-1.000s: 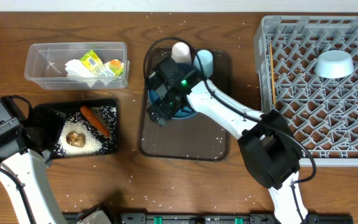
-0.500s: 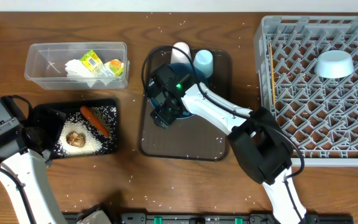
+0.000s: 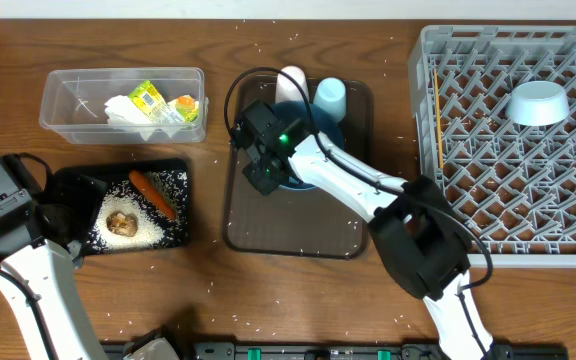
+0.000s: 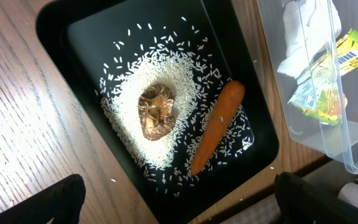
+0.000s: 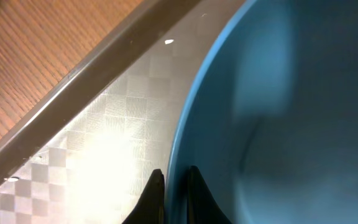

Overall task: Sort waste into correct bins and load items into the dishwasher rack
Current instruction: 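Lift the blue plate and carry it right to the dish rack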

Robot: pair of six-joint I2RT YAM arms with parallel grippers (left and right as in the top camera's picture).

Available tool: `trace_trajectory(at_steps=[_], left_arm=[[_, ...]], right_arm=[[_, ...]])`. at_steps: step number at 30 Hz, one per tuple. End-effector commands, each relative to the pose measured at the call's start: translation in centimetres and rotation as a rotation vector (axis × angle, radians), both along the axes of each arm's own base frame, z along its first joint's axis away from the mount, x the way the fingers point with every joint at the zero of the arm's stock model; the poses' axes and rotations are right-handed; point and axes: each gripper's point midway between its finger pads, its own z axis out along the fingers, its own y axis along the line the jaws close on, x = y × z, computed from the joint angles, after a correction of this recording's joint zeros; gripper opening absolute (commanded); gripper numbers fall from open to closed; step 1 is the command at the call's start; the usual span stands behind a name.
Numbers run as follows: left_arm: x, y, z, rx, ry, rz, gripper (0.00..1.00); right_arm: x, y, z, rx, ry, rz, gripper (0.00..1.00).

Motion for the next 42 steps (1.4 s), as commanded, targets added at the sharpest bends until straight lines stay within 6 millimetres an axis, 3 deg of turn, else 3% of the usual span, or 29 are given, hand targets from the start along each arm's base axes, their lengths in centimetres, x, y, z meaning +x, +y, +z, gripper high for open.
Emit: trace_trajectory(at_steps=[1,5,11,14,17,22,27,31,34,38,42], left_arm=[[-0.3,0.2,-0.1,0.005,0.009,0.014,0.98],[-0.3,0.2,-0.1,0.005,0.009,0.014,0.98],[-0.3,0.2,-0.1,0.005,0.009,0.014,0.98],[-0.3,0.2,-0.1,0.005,0.009,0.014,0.98],[-0.3,0.2,-0.1,0.005,0.009,0.014,0.98],[-0.3,0.2,-0.1,0.005,0.009,0.014,0.98],[-0.3,0.2,-0.1,0.005,0.009,0.014,0.98],[-0.3,0.2,-0.1,0.005,0.009,0.014,0.98],[-0.3,0.2,-0.1,0.005,0.009,0.014,0.98],[-0.3,0.2,-0.1,0.005,0.009,0.014,0.98],[-0.3,0.2,-0.1,0.005,0.009,0.014,0.98]], right_arm=[[-2.2,0.7,-0.1,0.062,0.115,-0.031,0.01],[-3.0,2.5,4.3,0.205,0.147,-0.016,0.01],[-3.7,3.3,11.8,0.408,0.169,-0.010,0.01],[-3.4,2.6,15.8,0.489,0.143,-0.021,0.01],[-2.3,0.5,19.5,0.542,0.085,-0.058,0.01],[0.5,-6.3,24.6,0.591,-0.013,-0.188,0.01],[2.1,-15.5,26.9,0.594,-0.024,-0.398,0.01],[1.6,-22.9,28.2,0.634,-0.002,-0.516,0.01],[0.7,-27.1,28.9,0.691,0.018,-0.557,0.01],[-0.4,-31.8,29.1,0.783,0.028,-0.596,0.01],[-0.9,-35.1,29.5,0.909,-0.016,-0.597,0.01]])
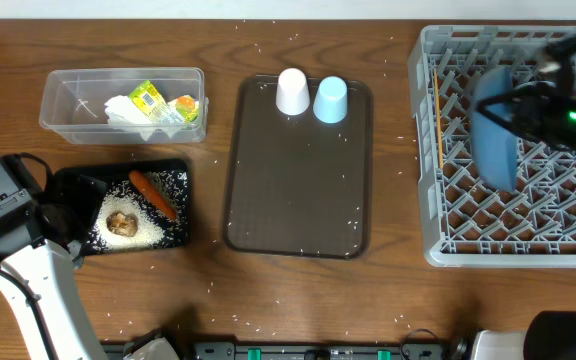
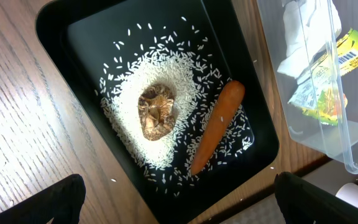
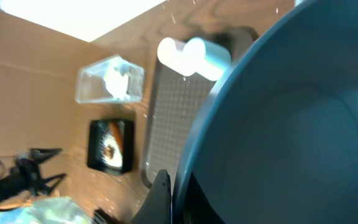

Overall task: Sort waste into correct bins and load items into the dishwasher rack
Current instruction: 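Lift the blue plate and carry it right to the dish rack, then lower the plate into the rack and release it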

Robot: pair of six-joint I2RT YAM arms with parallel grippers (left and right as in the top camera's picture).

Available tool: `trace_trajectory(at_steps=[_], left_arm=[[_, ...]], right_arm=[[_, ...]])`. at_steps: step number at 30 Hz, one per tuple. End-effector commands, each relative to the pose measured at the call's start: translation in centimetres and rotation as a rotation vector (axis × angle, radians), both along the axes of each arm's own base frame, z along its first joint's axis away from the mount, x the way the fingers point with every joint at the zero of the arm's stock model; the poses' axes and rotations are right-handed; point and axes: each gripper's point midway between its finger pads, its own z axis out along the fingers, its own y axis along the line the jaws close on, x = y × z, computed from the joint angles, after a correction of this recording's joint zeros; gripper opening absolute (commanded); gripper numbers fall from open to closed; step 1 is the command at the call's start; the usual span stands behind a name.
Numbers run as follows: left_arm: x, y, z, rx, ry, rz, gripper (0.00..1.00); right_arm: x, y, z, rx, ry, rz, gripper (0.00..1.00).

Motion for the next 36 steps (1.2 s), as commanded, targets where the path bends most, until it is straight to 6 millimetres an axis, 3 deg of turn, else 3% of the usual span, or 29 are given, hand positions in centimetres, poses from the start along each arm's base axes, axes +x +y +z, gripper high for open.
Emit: trace_trajectory(at_steps=[1,6,13,21,33,36], left_arm=[[-0.3,0.2,-0.1,0.005,0.009,0.014,0.98],[-0.3,0.2,-0.1,0.005,0.009,0.014,0.98],[-0.3,0.2,-0.1,0.005,0.009,0.014,0.98],[-0.3,0.2,-0.1,0.005,0.009,0.014,0.98],[-0.3,0.2,-0.1,0.005,0.009,0.014,0.98],[-0.3,0.2,-0.1,0.005,0.009,0.014,0.98]], right_arm=[[-1.1,-0.9,2.5,0.141,-0.186,0.072,0.01],[-0.6,-3.9,0.9,0.184,-0.253,0.013,0.01],[1.0,-4.4,-0.6,0.364,-0.338,0.048,0.01],[2.2,-5.1,-3.0,0.425,-0.280,0.032,0.01],[2.4,-9.7,-8.9,0.192,-0.056,-0.206,0.01],[2.1,-10.5,-9.4,0.170,-0.033,-0.236,0.01]])
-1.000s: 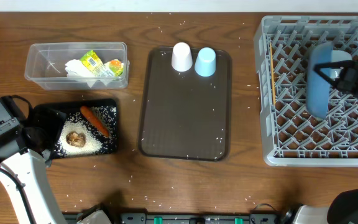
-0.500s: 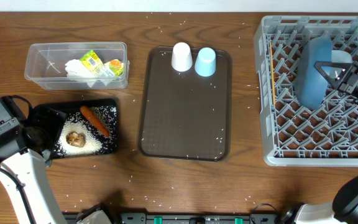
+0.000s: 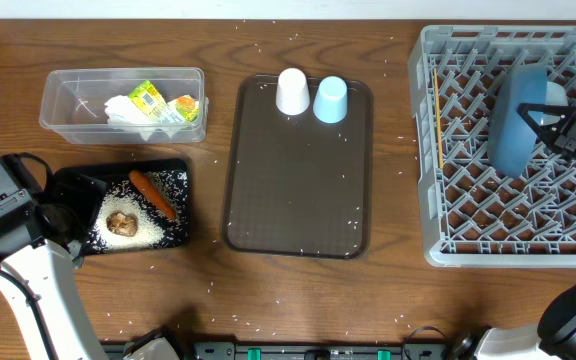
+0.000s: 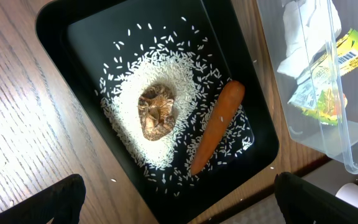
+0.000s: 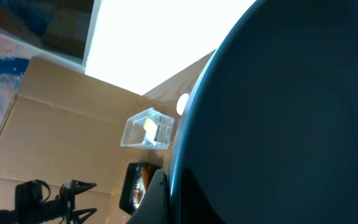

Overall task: Sort waste into correct bins and load items into the dishwasher rack
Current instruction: 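Lower the plate into the rack and release it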

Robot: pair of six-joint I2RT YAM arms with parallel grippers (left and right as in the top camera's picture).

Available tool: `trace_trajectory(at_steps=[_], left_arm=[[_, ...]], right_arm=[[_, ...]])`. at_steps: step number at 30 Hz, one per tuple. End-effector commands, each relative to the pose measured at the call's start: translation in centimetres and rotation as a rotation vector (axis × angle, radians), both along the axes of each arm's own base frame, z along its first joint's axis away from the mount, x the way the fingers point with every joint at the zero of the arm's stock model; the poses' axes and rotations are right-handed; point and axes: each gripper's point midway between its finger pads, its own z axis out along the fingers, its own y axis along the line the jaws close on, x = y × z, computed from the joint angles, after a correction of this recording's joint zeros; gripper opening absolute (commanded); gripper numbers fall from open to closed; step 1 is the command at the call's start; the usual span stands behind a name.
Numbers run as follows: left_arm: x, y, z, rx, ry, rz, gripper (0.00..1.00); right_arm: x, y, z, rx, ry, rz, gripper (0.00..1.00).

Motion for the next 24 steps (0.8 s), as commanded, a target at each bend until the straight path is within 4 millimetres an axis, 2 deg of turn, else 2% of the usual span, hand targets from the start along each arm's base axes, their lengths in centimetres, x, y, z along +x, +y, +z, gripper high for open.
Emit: trace_trajectory(at_steps=[1,6,10,14,16,20,24], left_arm=[[-0.3,0.2,-0.1,0.005,0.009,0.014,0.98],[-0.3,0.2,-0.1,0.005,0.009,0.014,0.98],[-0.3,0.2,-0.1,0.005,0.009,0.014,0.98],[-0.3,0.2,-0.1,0.005,0.009,0.014,0.98],[-0.3,0.2,-0.1,0.005,0.009,0.014,0.98],[-0.3,0.2,-0.1,0.005,0.009,0.014,0.98],[-0.3,0.2,-0.1,0.005,0.009,0.014,0.98]], right_arm=[[-0.2,-2.6,-4.3,-0.098,0.182,-0.120,0.01],[-0.4,-3.6,-4.6,-0.066,0.239,-0.175,0.03],[-0.9,-4.5,-4.8,-0.053,0.284,-0.220,0.20],[-2.3,-6.8,-6.3,-0.148,0.435,-0.362,0.35],[-3.4,-8.0,-6.4,-0.230,0.503,-0.440,0.35],[-5.2,-9.7,-4.8,-0.313,0.565,-0.593,0.37],[-6.5,-10.5,-2.3,-0.358,0.561,-0.710,0.58]])
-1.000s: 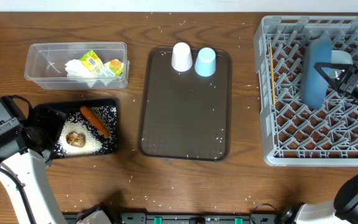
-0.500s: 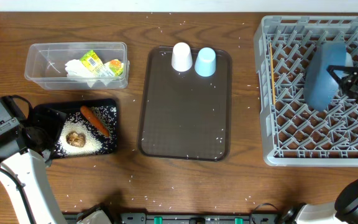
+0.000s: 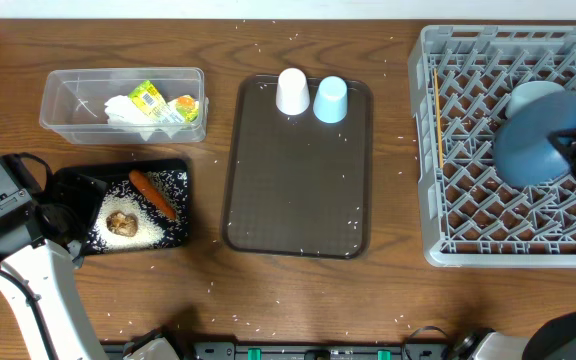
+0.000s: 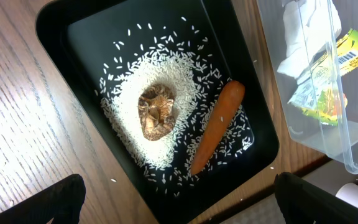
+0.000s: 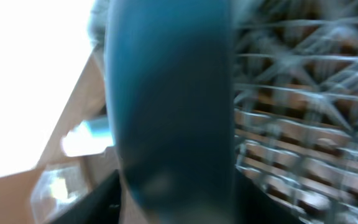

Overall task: Sort waste into correct bins and load items into the dishwasher rack
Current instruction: 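Lower the plate into the rack and release it, then move the right gripper to the light-blue cup and grasp it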

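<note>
A blue bowl (image 3: 533, 150) stands tilted on its edge in the grey dishwasher rack (image 3: 468, 200), leaning near a white bowl (image 3: 538, 92). My right gripper is at the bowl's right side. In the blurred right wrist view, its fingers (image 5: 104, 196) are spread wide on either side of the bowl (image 5: 173, 93), so it is open. My left gripper (image 4: 179, 202) hangs open over the black tray (image 4: 55, 18), which holds rice, a mushroom (image 4: 156, 111) and a carrot (image 4: 218, 124).
A white cup (image 3: 292, 91) and a light blue cup (image 3: 330, 99) stand upside down at the far end of the brown tray (image 3: 298, 200). A clear bin (image 3: 68, 100) at the back left holds wrappers (image 3: 148, 100) and paper. Rice grains dot the table.
The blue bowl has turned from edge-on to leaning more face-up in the rack. The right gripper's fingers, pinched on its rim before, now stand wide apart. The left arm is unchanged.
The right gripper was shut on the blue bowl's rim on the brown tray. Later it held the bowl over the rack's left part, then edge-on near the white bowl. The bowl now leans in the rack with the fingers spread. The left gripper stayed open over the black tray.
</note>
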Robot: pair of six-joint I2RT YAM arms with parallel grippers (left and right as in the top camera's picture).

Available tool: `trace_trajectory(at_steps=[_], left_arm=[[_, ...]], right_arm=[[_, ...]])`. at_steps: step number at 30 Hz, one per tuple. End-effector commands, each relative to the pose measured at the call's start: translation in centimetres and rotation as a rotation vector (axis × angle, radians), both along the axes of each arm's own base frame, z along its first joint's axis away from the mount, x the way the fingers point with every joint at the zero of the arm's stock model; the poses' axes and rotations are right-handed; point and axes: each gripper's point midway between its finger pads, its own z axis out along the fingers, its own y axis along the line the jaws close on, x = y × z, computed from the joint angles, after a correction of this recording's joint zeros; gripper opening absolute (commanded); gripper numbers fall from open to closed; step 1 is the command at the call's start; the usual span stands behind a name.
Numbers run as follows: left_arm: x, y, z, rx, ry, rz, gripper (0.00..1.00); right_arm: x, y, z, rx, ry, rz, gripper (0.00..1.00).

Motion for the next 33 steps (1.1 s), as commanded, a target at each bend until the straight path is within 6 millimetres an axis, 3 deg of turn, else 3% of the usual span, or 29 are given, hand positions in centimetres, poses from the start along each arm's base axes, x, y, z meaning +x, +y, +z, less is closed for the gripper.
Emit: trace_trajectory(at_steps=[1,7,13,19,24,27,33], left_arm=[[-0.3,0.2,-0.1,0.005,0.009,0.014,0.98],[-0.3,0.2,-0.1,0.005,0.009,0.014,0.98],[-0.3,0.2,-0.1,0.005,0.009,0.014,0.98],[-0.3,0.2,-0.1,0.005,0.009,0.014,0.98],[-0.3,0.2,-0.1,0.005,0.009,0.014,0.98],[-0.3,0.2,-0.1,0.005,0.009,0.014,0.98],[-0.3,0.2,-0.1,0.005,0.009,0.014,0.98]], right_arm=[[-1.9,-3.1,2.1,-0.154,0.053,-0.185,0.61],[-3.3,-2.3,5.6,-0.210,-0.020,-0.220,0.80],[-4.2,-1.2,7.8,-0.240,-0.075,-0.223,0.82],[-4.2,1.3,9.6,-0.260,-0.140,-0.161,0.82],[-2.8,5.4,10.4,-0.237,-0.193,-0.023,0.81],[-1.6,8.9,10.7,-0.236,-0.227,0.093,0.82],[1.3,17.4,13.1,-0.239,-0.396,0.347,0.99]])
